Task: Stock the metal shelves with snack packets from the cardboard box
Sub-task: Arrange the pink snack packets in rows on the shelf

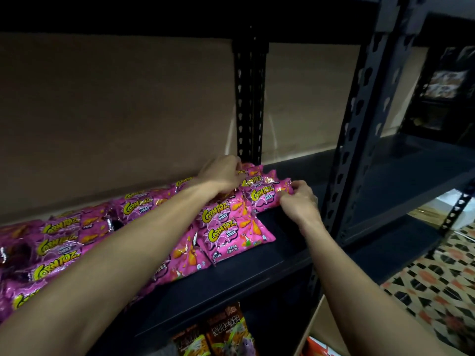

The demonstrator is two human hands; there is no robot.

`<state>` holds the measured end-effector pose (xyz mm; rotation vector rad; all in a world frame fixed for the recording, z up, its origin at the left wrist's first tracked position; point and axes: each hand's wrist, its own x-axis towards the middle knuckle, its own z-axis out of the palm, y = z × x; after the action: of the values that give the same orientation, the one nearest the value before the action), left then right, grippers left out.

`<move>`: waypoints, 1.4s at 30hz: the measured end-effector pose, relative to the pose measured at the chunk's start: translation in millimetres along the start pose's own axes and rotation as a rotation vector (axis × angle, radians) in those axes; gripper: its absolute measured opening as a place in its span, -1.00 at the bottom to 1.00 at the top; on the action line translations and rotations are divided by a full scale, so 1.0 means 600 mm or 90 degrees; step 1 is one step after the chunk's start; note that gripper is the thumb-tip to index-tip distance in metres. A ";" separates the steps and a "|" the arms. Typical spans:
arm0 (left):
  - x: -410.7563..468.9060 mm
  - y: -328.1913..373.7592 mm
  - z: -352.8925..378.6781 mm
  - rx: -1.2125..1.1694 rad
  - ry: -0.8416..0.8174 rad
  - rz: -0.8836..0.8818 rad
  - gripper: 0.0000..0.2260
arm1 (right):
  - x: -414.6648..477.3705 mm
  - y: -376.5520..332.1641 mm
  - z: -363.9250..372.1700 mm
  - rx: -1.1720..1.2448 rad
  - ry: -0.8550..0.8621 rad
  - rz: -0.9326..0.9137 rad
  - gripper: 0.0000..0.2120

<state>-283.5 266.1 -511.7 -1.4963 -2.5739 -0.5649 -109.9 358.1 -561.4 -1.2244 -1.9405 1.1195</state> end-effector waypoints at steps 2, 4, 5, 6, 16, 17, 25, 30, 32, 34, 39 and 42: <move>0.008 -0.020 0.001 0.014 0.005 0.011 -0.76 | 0.017 -0.003 0.003 0.013 -0.034 0.029 -0.60; 0.017 -0.033 0.002 0.023 0.001 0.002 -0.76 | 0.026 -0.003 0.006 0.022 -0.057 0.029 -0.63; 0.024 -0.039 0.003 0.024 -0.004 -0.010 -0.75 | 0.031 -0.002 0.008 0.020 -0.072 0.025 -0.67; 0.031 -0.044 0.005 0.023 -0.012 -0.023 -0.74 | 0.034 0.000 0.011 0.016 -0.086 0.022 -0.70; 0.078 -0.064 0.019 0.018 -0.173 -0.096 -0.54 | 0.070 0.013 0.035 0.051 -0.098 0.019 -0.42; 0.080 -0.065 0.019 0.012 -0.176 -0.098 -0.53 | 0.073 0.012 0.035 0.052 -0.099 0.017 -0.43; 0.069 -0.082 0.015 -0.008 -0.179 -0.087 -0.53 | 0.073 0.013 0.047 0.077 -0.100 -0.023 -0.54; 0.057 -0.076 -0.005 -0.011 -0.136 -0.049 -0.59 | 0.068 0.021 0.042 0.076 -0.096 -0.047 -0.41; 0.049 -0.072 -0.019 -0.019 -0.114 -0.028 -0.60 | 0.064 0.022 0.039 0.079 -0.100 -0.043 -0.35; 0.037 -0.069 -0.035 -0.029 -0.083 -0.002 -0.61 | 0.063 0.023 0.036 0.082 -0.103 -0.036 -0.28; -0.017 -0.046 -0.075 -0.022 -0.049 0.033 -0.66 | 0.050 0.025 0.025 0.057 -0.091 -0.022 -0.13; -0.055 -0.035 -0.091 -0.044 -0.025 0.052 -0.69 | 0.032 0.022 0.017 0.046 -0.085 -0.023 -0.15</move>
<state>-289.4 209.5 -475.7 -1.6409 -2.5328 -0.6280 -120.4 375.2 -576.9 -1.0972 -1.9939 1.2694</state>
